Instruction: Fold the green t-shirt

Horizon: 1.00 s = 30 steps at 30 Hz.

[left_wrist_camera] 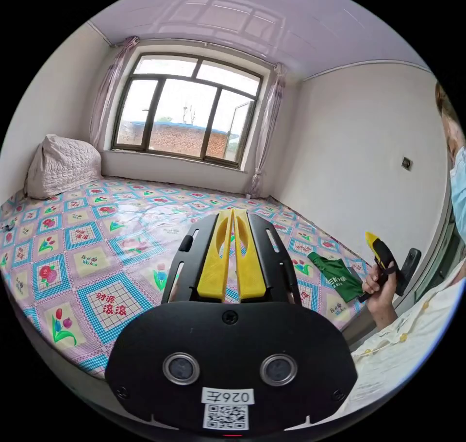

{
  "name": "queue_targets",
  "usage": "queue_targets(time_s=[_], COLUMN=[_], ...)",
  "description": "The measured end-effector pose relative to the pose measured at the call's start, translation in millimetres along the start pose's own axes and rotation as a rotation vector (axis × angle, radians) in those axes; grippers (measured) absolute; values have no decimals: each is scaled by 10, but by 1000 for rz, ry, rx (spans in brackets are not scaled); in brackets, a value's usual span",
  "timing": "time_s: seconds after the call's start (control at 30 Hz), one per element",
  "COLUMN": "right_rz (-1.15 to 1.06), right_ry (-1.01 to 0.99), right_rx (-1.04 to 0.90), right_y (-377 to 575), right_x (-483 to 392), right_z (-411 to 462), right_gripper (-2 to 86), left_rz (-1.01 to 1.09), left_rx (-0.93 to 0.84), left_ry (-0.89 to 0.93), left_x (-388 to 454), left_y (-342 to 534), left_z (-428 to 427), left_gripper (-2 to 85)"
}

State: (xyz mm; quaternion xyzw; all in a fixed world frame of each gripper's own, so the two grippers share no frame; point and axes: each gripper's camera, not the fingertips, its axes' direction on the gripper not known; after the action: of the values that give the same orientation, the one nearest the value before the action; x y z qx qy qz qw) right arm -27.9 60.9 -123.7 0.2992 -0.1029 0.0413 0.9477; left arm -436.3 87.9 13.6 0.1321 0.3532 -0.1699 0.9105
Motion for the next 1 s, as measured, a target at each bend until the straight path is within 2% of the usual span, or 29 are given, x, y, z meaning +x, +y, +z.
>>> queue_targets(time_s=[0.07, 0.13, 0.2, 0.27, 0.33, 0.43, 0.5, 0.57, 0.63, 0.73, 0.87, 0.93, 1.0], right_rz=[55, 16, -35, -109, -155, -192, -186, -178, -151, -129, -108, -85, -66], right_ry=[-59, -63, 18, 99, 148, 192, 168, 121, 121, 159, 197, 184, 173], right_rx=[-29, -89, -115, -96, -55, -50, -56, -90, -89, -128, -152, -155, -156], right_y=[-81, -142, -166, -159, -130, -68, -34, -18, -11, -19, 4, 15, 24], right_x=[69, 52, -22, -151, -248, -348, -349, -327, -294, -242, -178, -137, -103], right_z=[-111, -138, -170, -236, -284, -285, -288, -279, -290, -252, -213, -203, -187], right_gripper=[-10, -10, -10, -10, -10, -10, -10, -10, -10, -11, -11, -11, -10], left_rz=[92, 178, 304, 345, 314, 204, 149, 61, 7, -47, 40, 85, 94], left_rx=[-3, 38, 76, 28, 21, 108, 168, 187, 198, 222, 319, 329, 332], left_ry=[-63, -131, -205, -219, -134, 1, 106, 299, 349, 211, 84, 60, 133], left_x=[99, 214, 341, 396, 348, 140, -30, -307, -458, -531, -398, -325, -329], left_y=[-43, -59, -69, -140, -178, -175, -163, -170, -147, -79, -32, -46, -71], left_z=[-148, -329, -493, -621, -748, -1024, -1164, -1254, -1300, -1418, -1649, -1715, -1757], left_gripper=[-9, -9, -9, -8, -8, -9, -9, -9, -10, -9, -7, -1, 15])
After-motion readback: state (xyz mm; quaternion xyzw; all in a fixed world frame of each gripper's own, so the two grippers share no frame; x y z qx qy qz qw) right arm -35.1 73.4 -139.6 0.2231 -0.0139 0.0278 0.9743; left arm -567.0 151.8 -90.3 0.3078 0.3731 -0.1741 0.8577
